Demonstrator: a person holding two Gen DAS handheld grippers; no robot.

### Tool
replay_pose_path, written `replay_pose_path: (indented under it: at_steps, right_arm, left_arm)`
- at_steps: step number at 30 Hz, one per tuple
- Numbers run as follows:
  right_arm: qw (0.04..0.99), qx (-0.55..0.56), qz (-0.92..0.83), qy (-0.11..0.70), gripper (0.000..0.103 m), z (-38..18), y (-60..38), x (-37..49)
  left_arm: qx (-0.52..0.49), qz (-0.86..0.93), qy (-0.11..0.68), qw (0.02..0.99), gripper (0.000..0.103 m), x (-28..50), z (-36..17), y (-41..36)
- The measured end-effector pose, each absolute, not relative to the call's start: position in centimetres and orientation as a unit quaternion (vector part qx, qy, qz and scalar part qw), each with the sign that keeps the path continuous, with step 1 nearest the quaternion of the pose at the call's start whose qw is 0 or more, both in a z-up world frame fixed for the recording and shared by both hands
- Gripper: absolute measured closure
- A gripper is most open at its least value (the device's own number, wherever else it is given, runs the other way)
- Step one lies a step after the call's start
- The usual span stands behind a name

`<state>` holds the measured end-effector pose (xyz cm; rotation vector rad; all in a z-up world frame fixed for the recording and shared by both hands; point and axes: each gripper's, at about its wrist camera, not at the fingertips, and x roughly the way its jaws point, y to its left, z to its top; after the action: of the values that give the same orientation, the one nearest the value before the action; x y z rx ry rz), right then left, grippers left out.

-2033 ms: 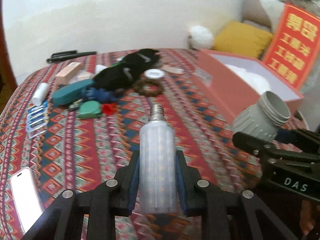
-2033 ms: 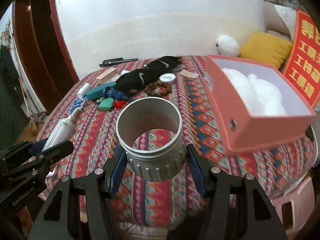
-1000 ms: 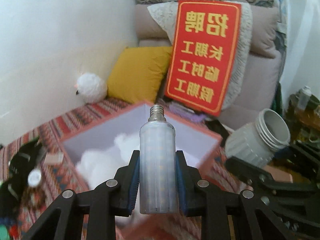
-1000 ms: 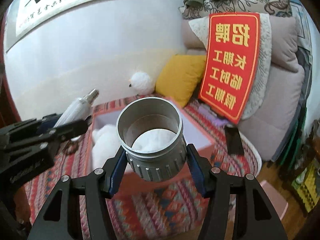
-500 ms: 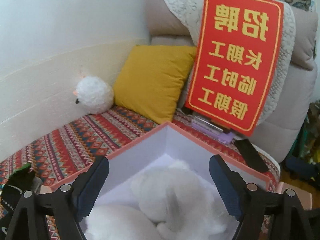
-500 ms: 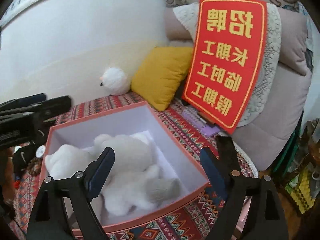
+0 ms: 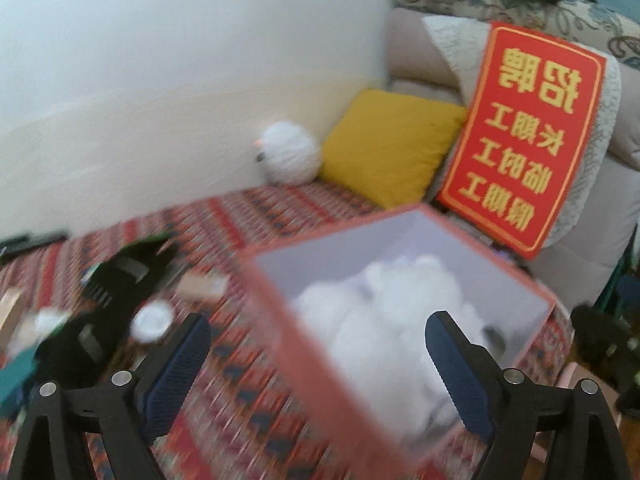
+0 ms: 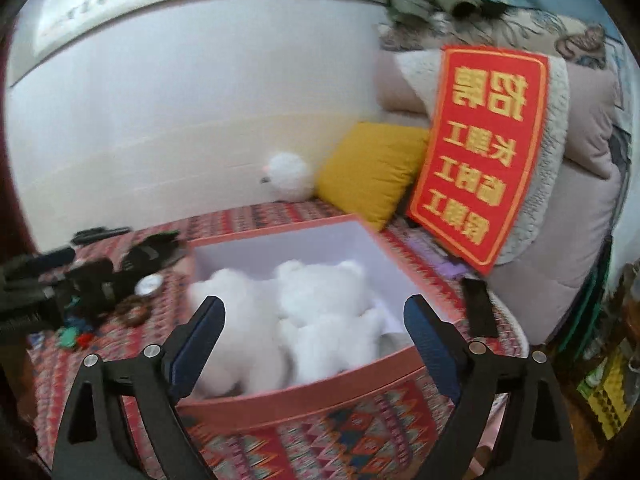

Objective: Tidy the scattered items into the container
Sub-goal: 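Grasp the battery pack with the left tool while the right grasps the green tape measure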

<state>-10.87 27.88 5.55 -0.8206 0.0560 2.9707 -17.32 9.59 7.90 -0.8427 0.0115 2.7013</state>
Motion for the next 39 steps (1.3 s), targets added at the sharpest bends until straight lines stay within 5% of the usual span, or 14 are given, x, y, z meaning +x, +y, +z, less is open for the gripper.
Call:
replay_pose_path:
  at_steps: [13, 21, 30, 37, 39]
  right_arm:
    - [-0.162, -0.345, 0.924, -0.020, 0.007, -1.4, 7.6, -9.7]
    - [-0.270, -0.408, 0.872, -0.025, 0.007, -8.2, -5.7, -14.8]
    - [-0.280, -0.485, 0.828, -0.036, 0.007, -16.4, -15.4, -21.3]
    - [-0.257, -0.467, 0.844, -0.055, 0.004, -18.4, -18.6, -25.7]
    - [-0.253, -0.462, 0.848, -0.055, 0.003, -18.5, -19.5, -27.2]
  left_arm:
    - [-0.348, 0.936, -0.043, 0.005, 0.012, -7.9, 0.6, -9.2]
    - [-0.394, 0.906, -0.099, -0.120, 0.011, -10.4, -4.3, -22.8]
    - [-0.458, 0.855, -0.183, -0.163, 0.011, -17.9, -10.8, -31.2]
    - [-0.492, 0.833, -0.172, -0.185, 0.010, -22.0, -14.7, -32.9]
    - [-0.487, 0.836, -0.162, -0.196, 0.002, -22.8, -14.9, -33.2]
